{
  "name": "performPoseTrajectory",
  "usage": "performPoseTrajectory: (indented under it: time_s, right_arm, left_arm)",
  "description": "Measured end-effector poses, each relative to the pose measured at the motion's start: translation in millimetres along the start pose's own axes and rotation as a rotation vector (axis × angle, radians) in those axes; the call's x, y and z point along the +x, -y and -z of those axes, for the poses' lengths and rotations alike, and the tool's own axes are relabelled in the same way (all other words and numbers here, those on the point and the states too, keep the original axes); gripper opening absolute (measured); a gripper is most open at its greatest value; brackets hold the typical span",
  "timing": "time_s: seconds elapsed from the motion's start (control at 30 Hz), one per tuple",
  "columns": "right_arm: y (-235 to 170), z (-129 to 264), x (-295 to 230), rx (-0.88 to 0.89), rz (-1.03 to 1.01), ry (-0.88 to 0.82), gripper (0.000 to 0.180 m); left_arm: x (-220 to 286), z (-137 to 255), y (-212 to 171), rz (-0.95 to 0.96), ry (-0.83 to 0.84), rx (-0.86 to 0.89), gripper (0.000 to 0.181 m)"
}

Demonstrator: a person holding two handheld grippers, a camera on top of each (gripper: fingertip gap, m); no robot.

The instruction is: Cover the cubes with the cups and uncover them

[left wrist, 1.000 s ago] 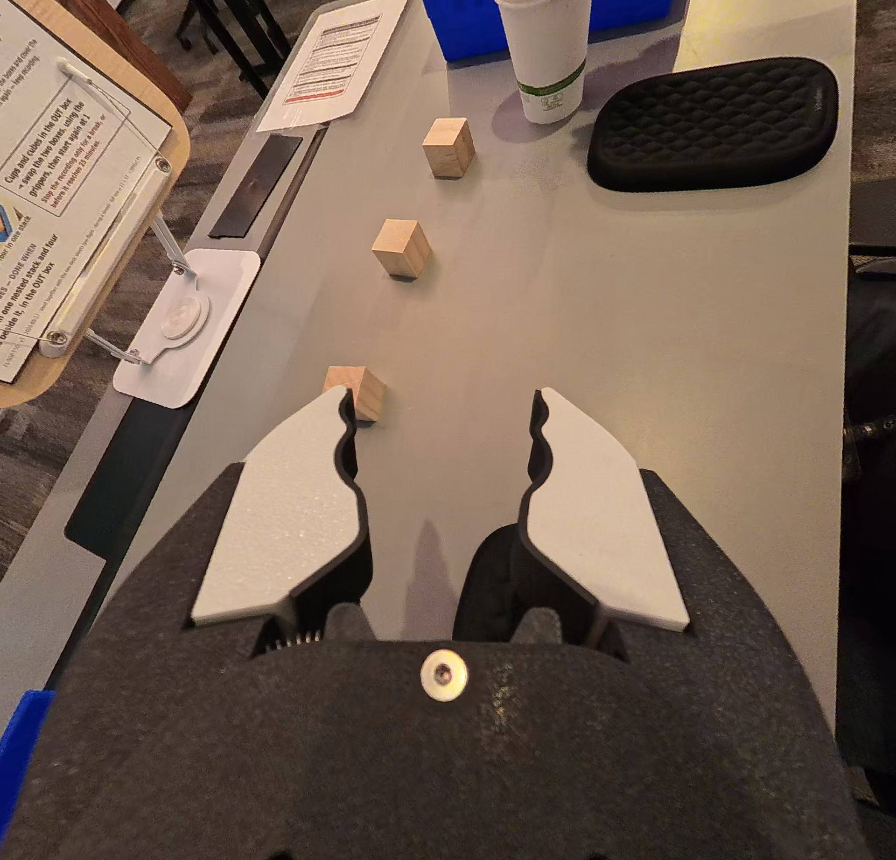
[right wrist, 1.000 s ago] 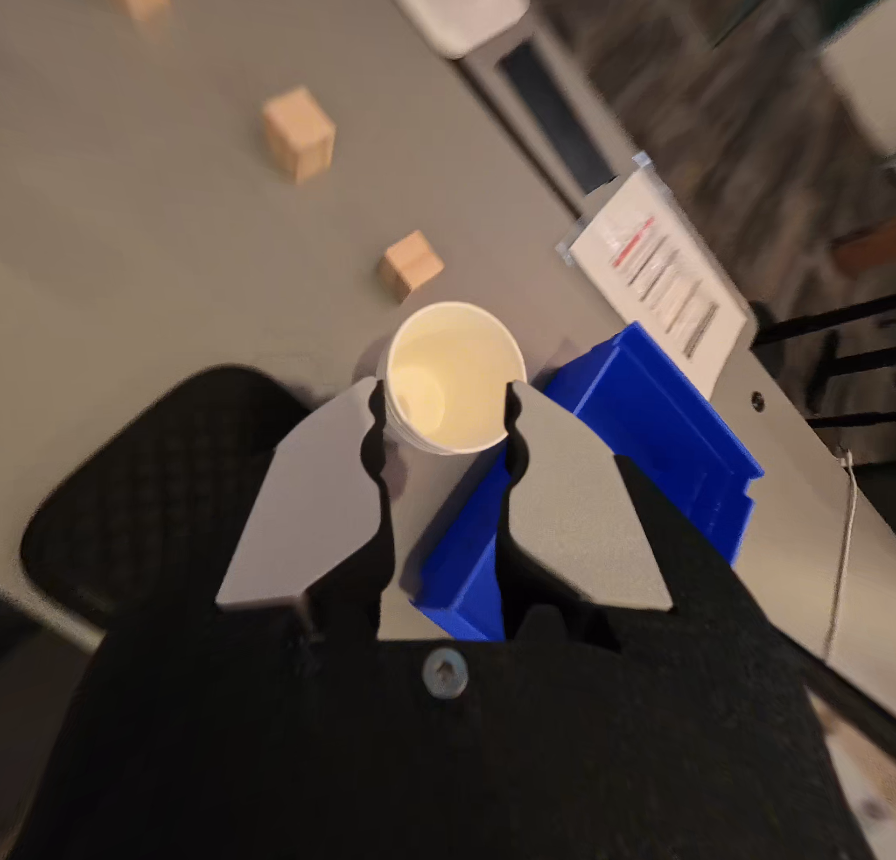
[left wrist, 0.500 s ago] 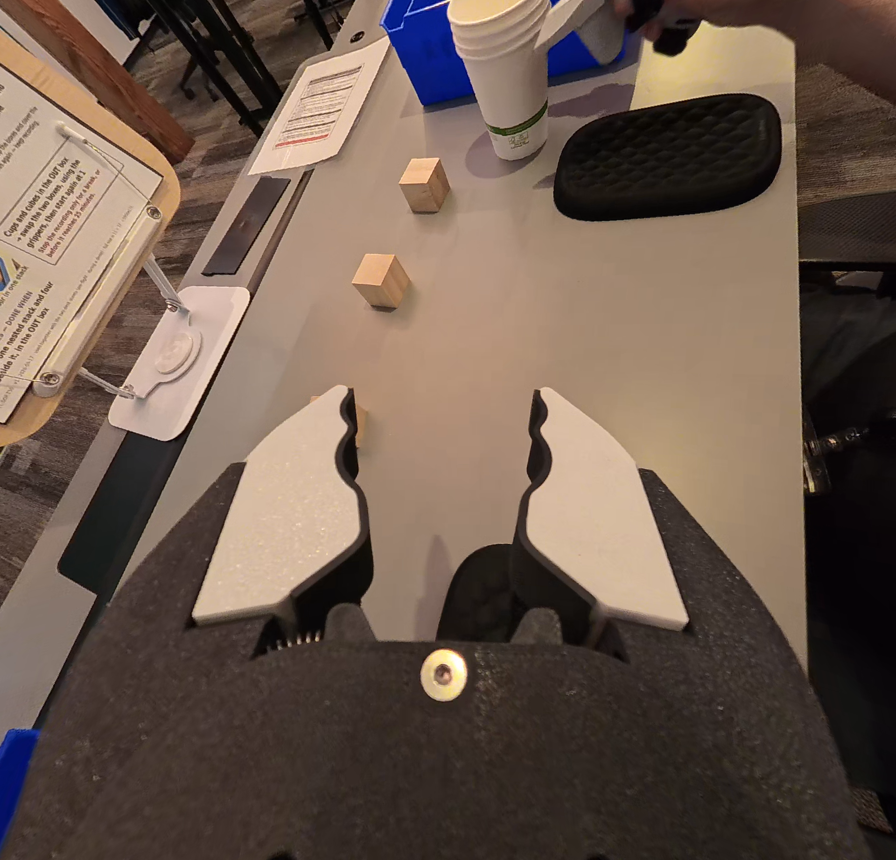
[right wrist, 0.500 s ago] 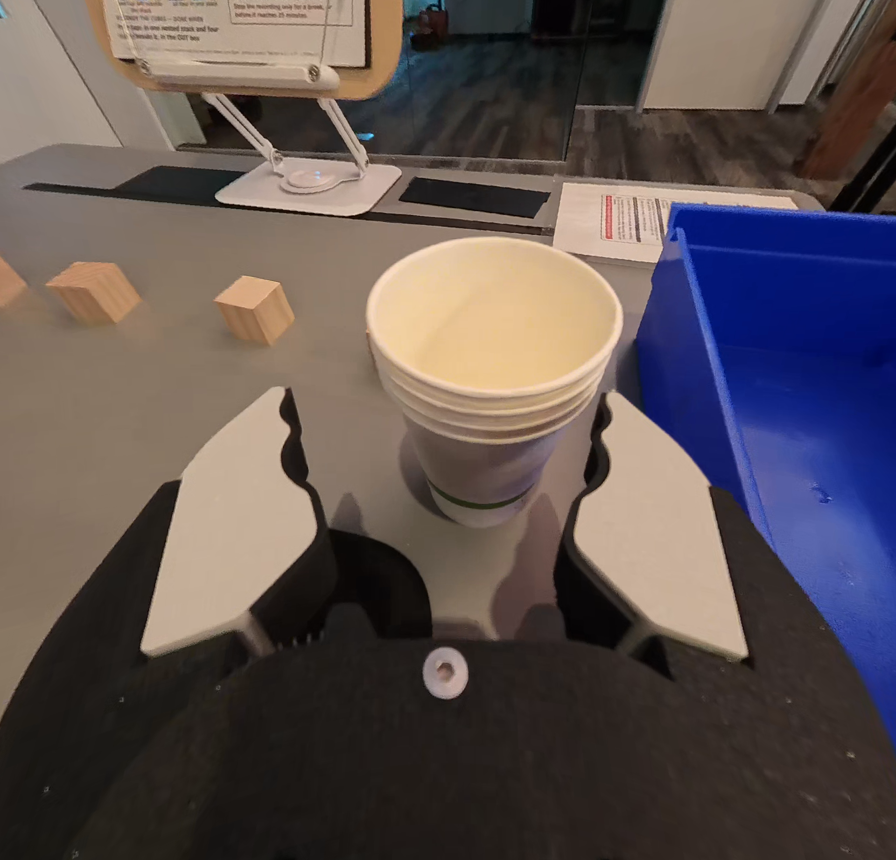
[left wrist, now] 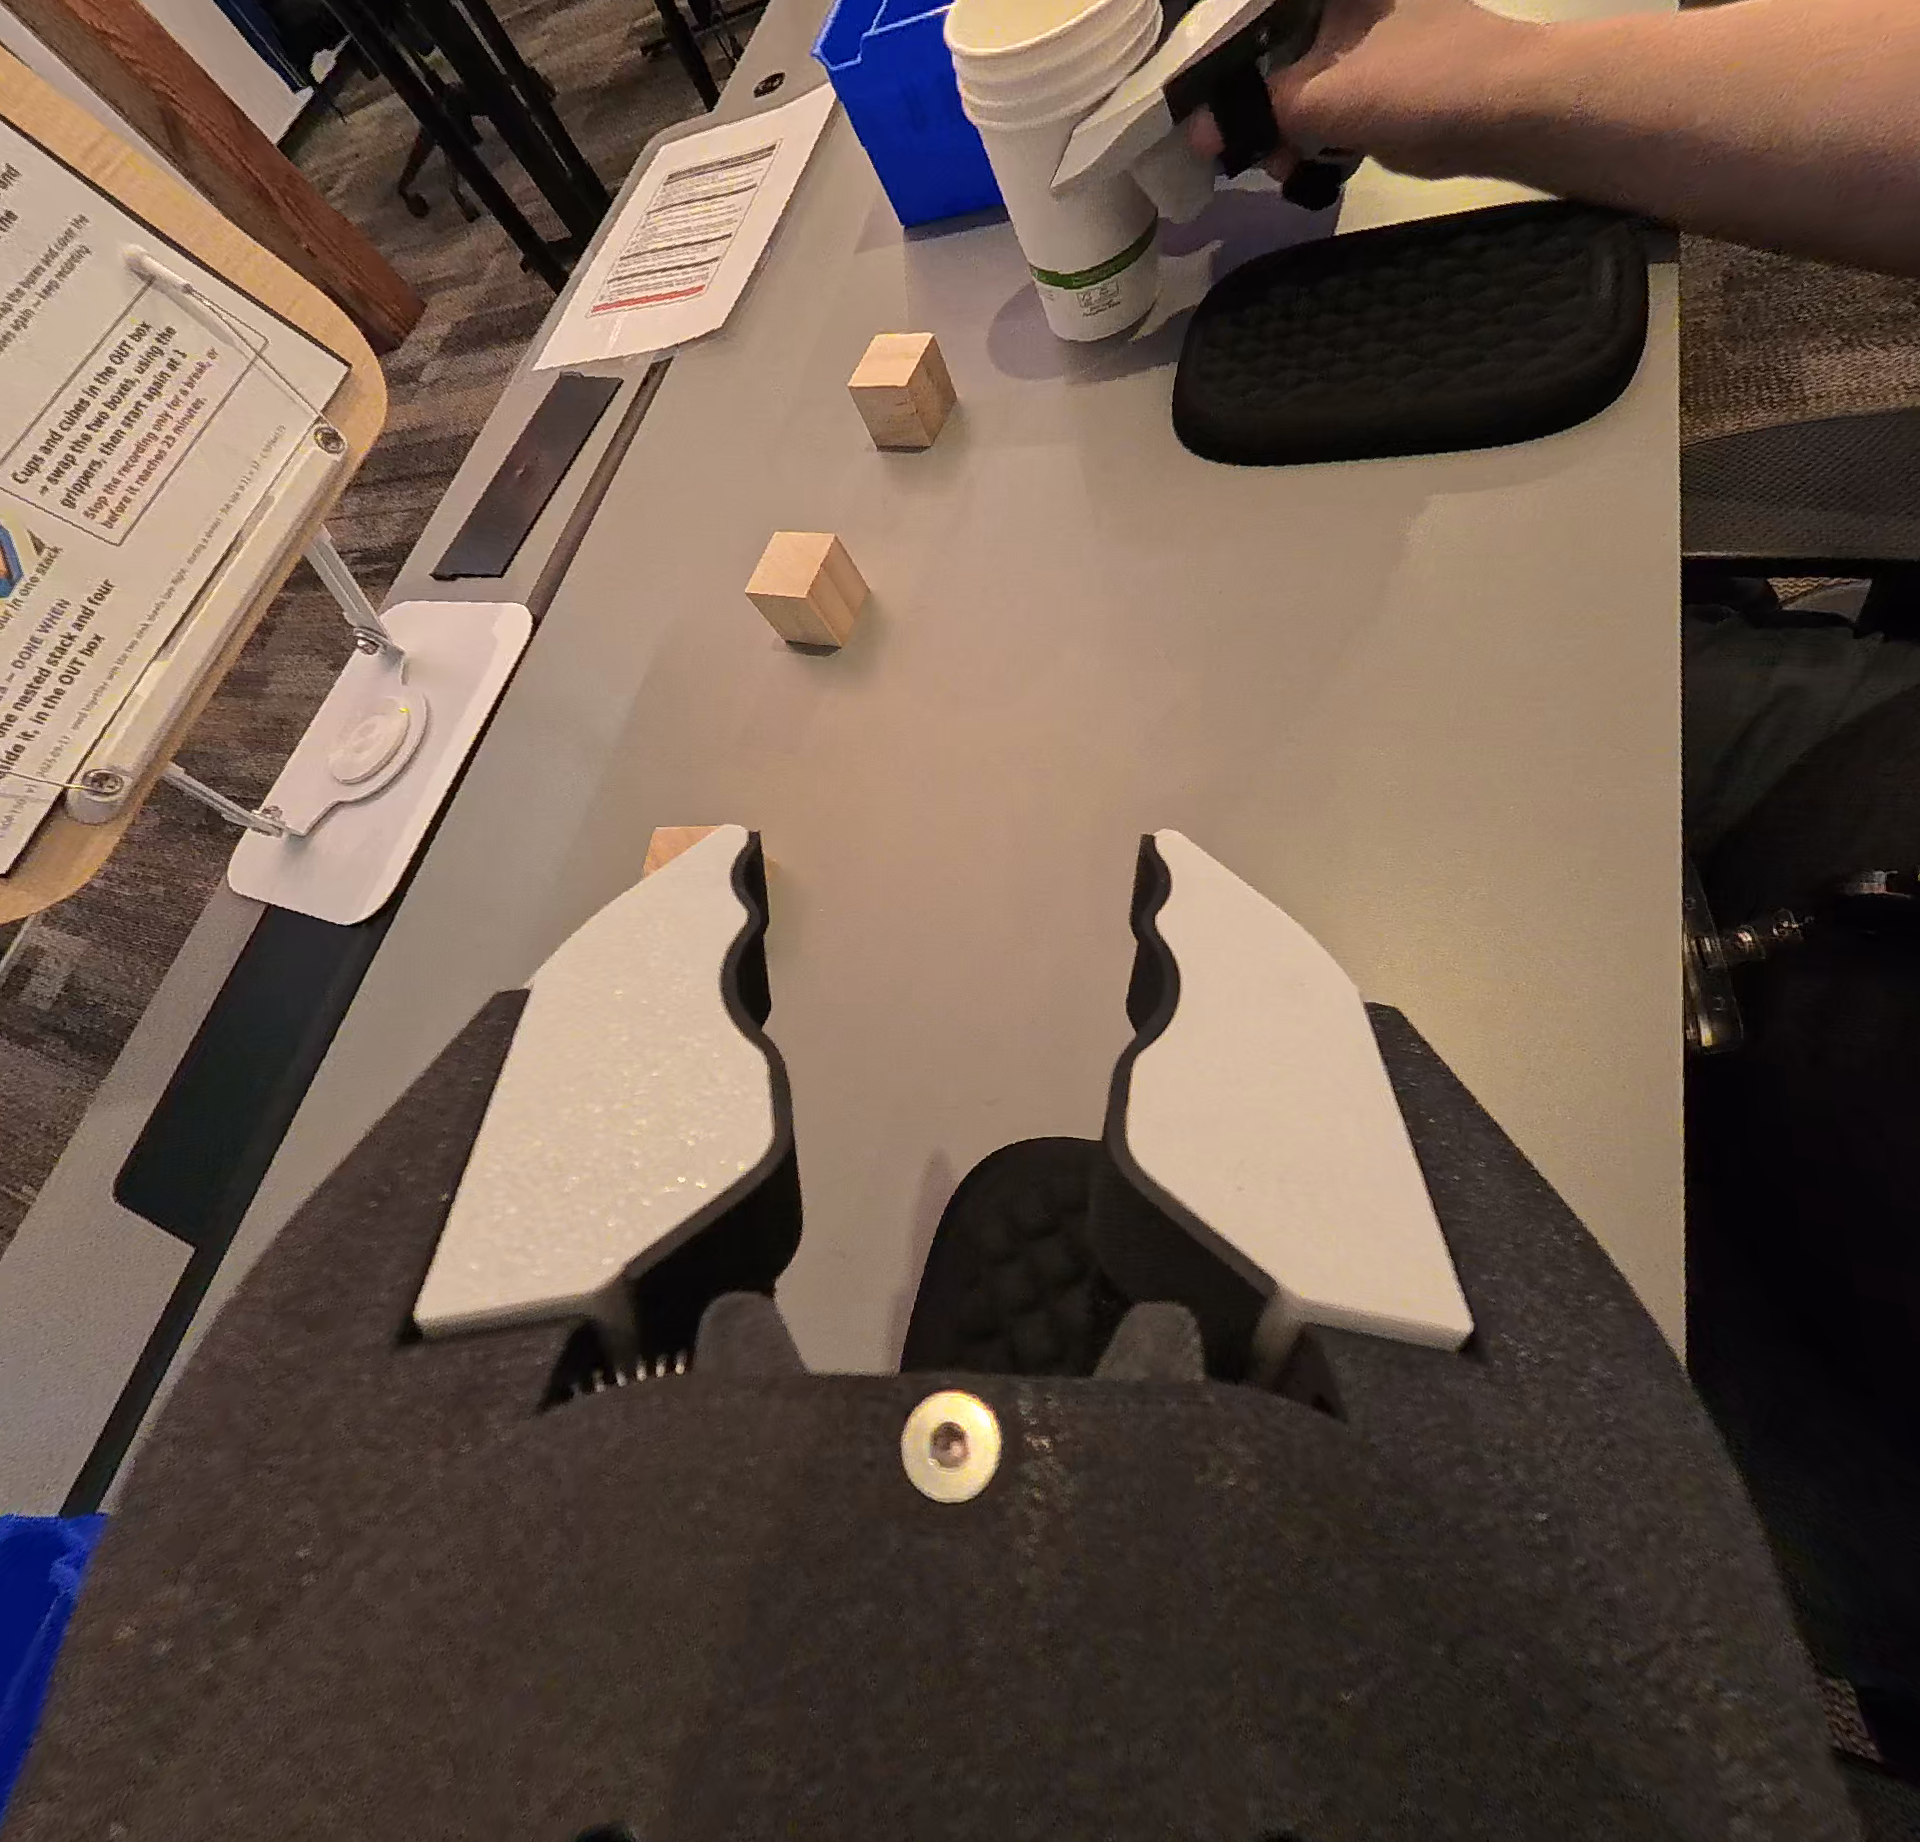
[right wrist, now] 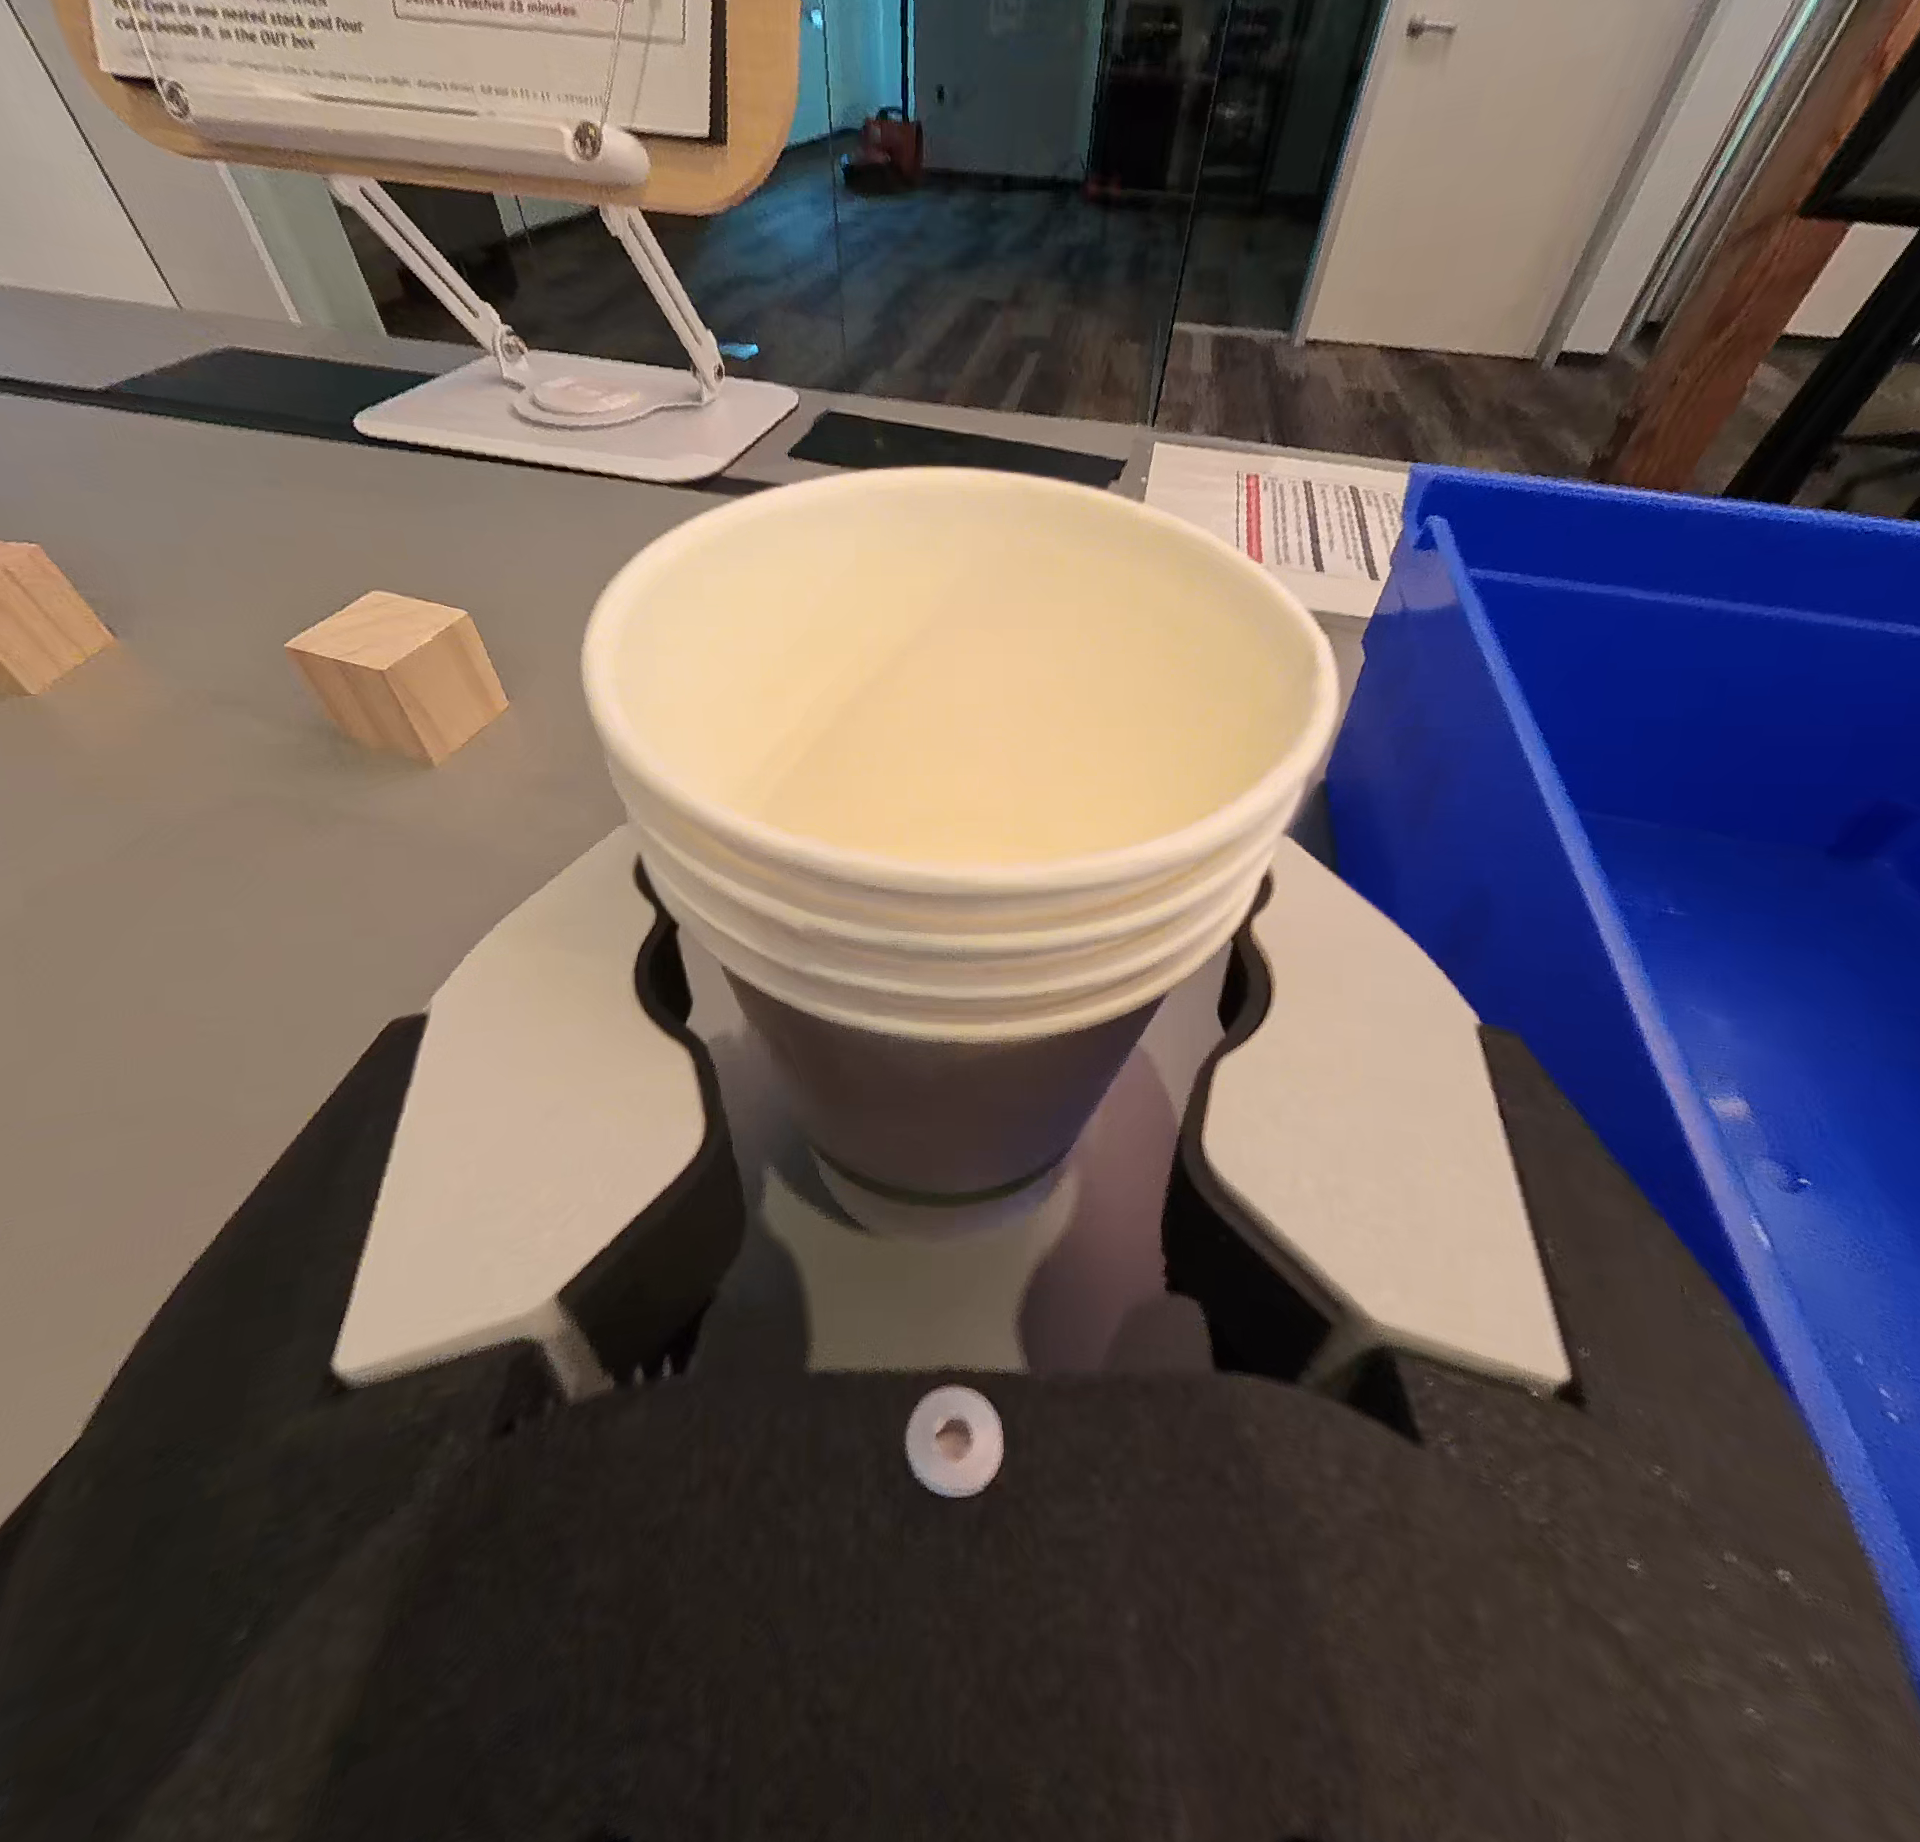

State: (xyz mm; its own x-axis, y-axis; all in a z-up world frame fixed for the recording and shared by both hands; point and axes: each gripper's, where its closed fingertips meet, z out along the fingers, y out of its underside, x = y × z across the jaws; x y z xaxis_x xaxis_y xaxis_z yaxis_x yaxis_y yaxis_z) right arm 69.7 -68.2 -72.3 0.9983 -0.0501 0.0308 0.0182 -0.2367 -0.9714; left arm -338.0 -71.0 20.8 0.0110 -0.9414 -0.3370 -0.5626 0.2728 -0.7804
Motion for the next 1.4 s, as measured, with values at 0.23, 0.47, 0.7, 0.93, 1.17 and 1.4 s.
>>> performPoseTrajectory:
  time_s: [0.23, 0.47, 0.7, 0.93, 1.17, 1.4]
  right_arm:
    - [-3.6, -6.6, -1.6, 0.017, -0.015, 0.052, 0.102]
    - [-5.7, -8.6, -4.4, 0.021, -0.035, 0.107, 0.095]
    - [-4.2, -5.8, -9.1, 0.029, -0.028, 0.135, 0.095]
    - [5.0, -0.3, -14.9, 0.065, -0.015, 0.165, 0.094]
    - [35.4, 15.0, -18.2, 0.105, 0.019, 0.183, 0.095]
    - [129.4, 56.2, 2.0, 0.217, 0.066, 0.189, 0.094]
  left_arm:
    - [3.8, -3.3, -1.3, -0.004, -0.014, -0.007, 0.067]
    - [4.6, -1.3, 0.1, -0.002, -0.010, -0.002, 0.067]
    - [8.0, -0.4, 0.9, -0.004, -0.013, 0.001, 0.066]
    - [10.5, 0.4, 0.4, -0.004, -0.016, 0.004, 0.067]
    - [11.5, 2.3, 1.2, -0.005, -0.014, 0.008, 0.066]
    - [10.8, 1.4, 0.7, 0.001, -0.009, 0.003, 0.066]
